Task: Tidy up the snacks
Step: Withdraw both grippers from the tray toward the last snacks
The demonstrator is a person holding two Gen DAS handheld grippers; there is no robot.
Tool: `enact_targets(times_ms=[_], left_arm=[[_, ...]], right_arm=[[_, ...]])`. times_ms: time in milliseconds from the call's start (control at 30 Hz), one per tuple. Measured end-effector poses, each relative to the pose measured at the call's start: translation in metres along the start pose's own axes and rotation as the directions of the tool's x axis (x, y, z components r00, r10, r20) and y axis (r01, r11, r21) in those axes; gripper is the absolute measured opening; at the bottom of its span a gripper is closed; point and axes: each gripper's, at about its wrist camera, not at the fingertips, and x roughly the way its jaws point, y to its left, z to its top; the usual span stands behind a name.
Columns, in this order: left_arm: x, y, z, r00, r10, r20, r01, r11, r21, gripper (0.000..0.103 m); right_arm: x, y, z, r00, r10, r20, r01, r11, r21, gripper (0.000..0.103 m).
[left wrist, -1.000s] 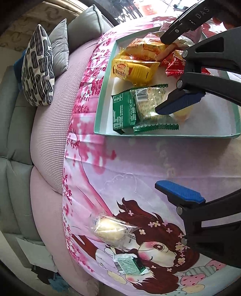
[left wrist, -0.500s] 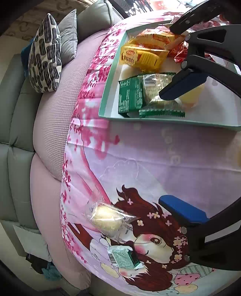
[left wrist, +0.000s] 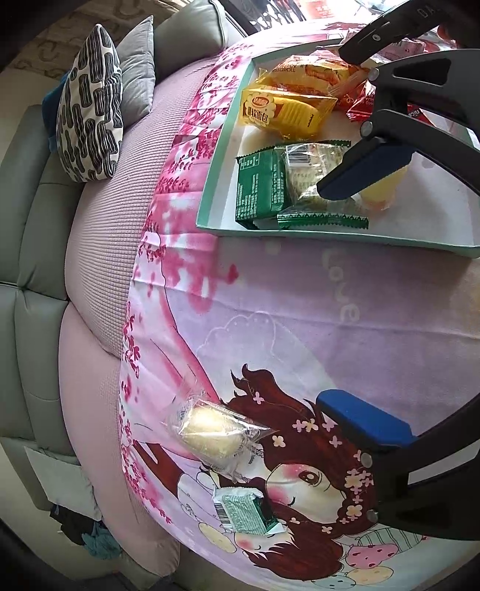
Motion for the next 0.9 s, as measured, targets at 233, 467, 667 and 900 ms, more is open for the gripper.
enact_targets(times_ms=[233, 467, 667, 900], left_arm=[[-0.011, 0.003, 0.002, 1.000, 0.016, 0.000, -0.016, 1.000, 0.024, 0.102], [-0.011, 0.019, 0.003, 0.998, 0.061, -0.028, -0.060, 0.998, 0.036, 0.102], [-0.014, 0.047, 0.006, 0.994, 0.103, -0.040, -0.101, 0.994, 0.033, 0.102], [-0.029, 0.085, 0.011, 0.986, 0.164, -0.021, -0.164, 0.986, 0.003, 0.102]], right_arm=[[-0.014, 0.014, 0.002, 1.000, 0.014, 0.012, -0.014, 1.000, -0.022, 0.103], [-0.017, 0.041, -0.003, 1.000, 0.026, -0.017, -0.027, 0.998, -0.058, 0.103], [-0.016, 0.075, -0.012, 0.998, 0.047, -0.049, -0.052, 0.991, -0.121, 0.103], [-0.020, 0.109, -0.020, 0.996, 0.071, -0.058, -0.080, 0.982, -0.173, 0.103]])
